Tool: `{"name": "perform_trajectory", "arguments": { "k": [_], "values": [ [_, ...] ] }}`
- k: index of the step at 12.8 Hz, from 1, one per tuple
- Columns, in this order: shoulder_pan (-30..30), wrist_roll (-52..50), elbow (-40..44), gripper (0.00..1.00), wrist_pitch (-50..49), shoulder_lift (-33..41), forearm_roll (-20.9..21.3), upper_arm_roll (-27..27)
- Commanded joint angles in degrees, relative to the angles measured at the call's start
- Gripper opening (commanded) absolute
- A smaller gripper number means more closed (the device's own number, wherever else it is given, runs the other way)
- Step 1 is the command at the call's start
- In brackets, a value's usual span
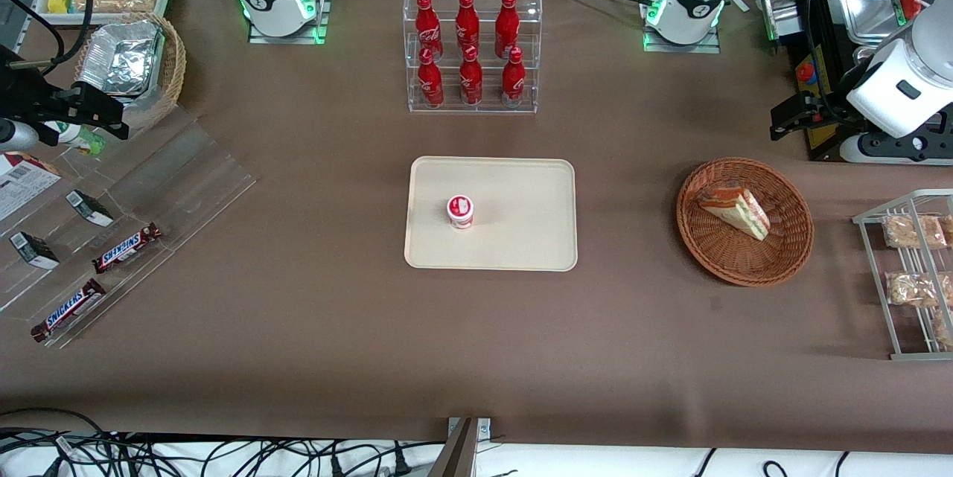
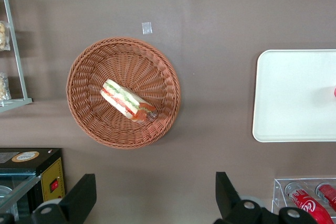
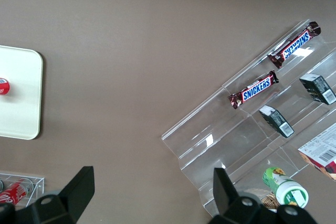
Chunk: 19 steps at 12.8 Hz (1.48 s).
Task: Place sandwich from basket to tray
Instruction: 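Move the left gripper over the sandwich in the wicker basket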
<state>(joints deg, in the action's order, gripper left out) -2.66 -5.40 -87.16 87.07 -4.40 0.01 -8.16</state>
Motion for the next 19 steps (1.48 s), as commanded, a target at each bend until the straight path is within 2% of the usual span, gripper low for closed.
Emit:
{"name": "perform_trajectory", "arguments": {
  "k": [1,5,8,11,19],
  "values": [
    [0.03,0.48,-0.11,1.00,-0.06,-0.87,-0.19,0.33],
    [-1.90,0.56,-1.68,1.00,3.18,-2.54,0.52,0.42],
    [-2.87,-0.57,-8.53,1.00,10.90,-2.19,0.61,0.51],
    [-3.31,-8.38,-16.17,1.00,19.33,-2.11,3.76,0.42],
    [-7.00,-24.73,-33.49,1.00,41.67,-1.93,3.95,0.42]
  ]
}}
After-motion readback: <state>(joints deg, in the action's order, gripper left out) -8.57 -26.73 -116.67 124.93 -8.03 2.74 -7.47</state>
